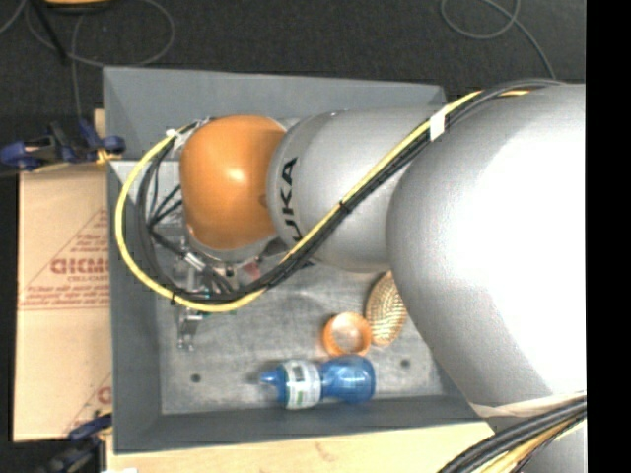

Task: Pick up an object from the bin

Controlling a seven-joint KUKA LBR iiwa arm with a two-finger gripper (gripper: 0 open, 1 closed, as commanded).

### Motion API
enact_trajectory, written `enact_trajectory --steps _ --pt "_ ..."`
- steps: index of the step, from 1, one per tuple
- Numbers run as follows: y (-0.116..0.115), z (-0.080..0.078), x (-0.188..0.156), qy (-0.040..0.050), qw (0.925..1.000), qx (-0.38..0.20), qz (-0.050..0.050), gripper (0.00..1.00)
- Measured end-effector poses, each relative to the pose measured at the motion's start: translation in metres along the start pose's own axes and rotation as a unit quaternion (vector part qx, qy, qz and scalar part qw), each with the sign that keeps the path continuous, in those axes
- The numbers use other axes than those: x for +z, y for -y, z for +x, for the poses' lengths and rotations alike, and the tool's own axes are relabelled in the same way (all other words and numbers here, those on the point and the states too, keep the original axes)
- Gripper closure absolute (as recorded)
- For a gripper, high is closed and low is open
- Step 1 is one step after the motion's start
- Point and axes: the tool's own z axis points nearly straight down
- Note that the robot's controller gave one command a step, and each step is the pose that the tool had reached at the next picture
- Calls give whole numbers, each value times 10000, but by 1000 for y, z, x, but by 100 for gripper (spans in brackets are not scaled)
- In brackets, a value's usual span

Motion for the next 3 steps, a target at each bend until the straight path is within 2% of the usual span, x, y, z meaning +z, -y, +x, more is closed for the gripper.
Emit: enact_trajectory --steps 1,2,3 --pt "1 -2 -5 38 10000 21 -10 0" --pt "41 -7 60 53 9991 -431 5 0" --pt "47 -14 75 133 9991 -411 -44 0"
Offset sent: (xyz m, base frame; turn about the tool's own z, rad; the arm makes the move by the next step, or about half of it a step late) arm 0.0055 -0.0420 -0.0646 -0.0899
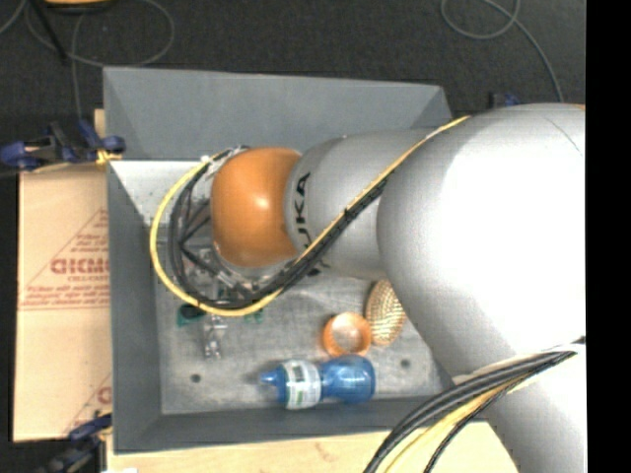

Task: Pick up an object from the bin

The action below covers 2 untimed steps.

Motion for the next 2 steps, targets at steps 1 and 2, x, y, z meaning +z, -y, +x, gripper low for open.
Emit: enact_trajectory --steps 1,2 --pt "22 1 -12 -58 9997 253 16 0" --pt "28 0 -14 -62 9995 312 28 0"
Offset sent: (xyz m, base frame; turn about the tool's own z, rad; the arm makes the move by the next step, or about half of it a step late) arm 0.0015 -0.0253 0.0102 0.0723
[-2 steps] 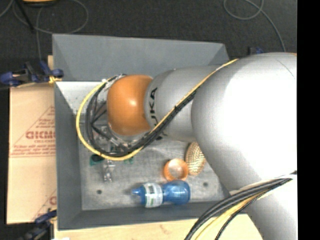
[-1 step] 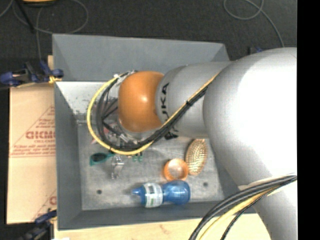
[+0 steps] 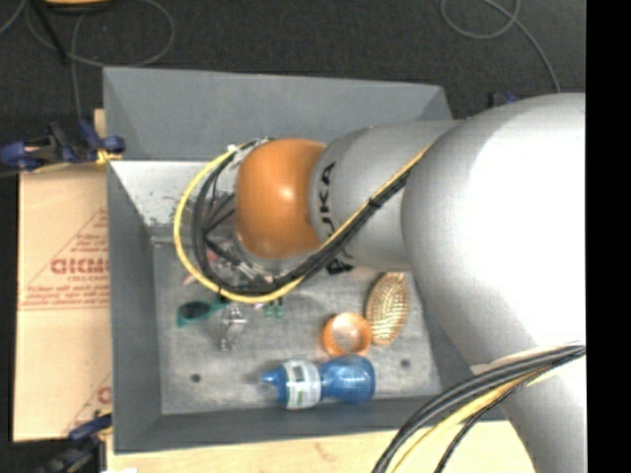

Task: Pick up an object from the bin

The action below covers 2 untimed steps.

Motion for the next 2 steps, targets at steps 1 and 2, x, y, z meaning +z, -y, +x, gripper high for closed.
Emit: enact_trajectory --steps 1,2 --pt "-6 -1 -1 16 10000 -39 -9 100" --pt "-6 -1 -1 16 10000 -35 -10 100"
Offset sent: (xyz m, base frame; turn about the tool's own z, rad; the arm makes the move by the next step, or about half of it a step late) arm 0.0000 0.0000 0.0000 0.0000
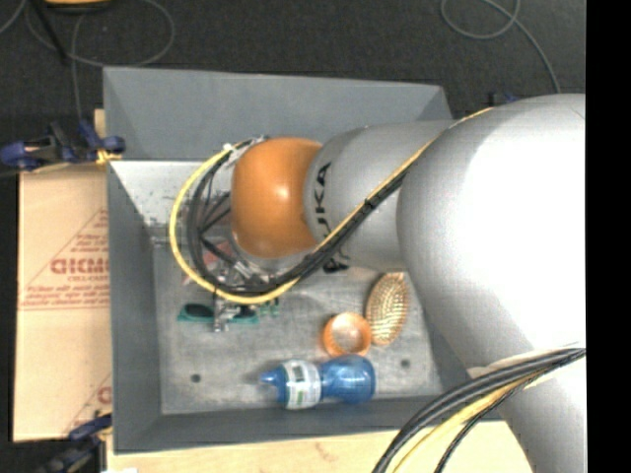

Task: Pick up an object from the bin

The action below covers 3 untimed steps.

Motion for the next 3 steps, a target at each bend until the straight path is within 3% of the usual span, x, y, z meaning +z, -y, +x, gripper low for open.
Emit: enact_trajectory --steps 2,3 --pt "1 3 -22 -79 10000 7 24 100" --pt "0 1 -42 -65 10000 12 21 100"
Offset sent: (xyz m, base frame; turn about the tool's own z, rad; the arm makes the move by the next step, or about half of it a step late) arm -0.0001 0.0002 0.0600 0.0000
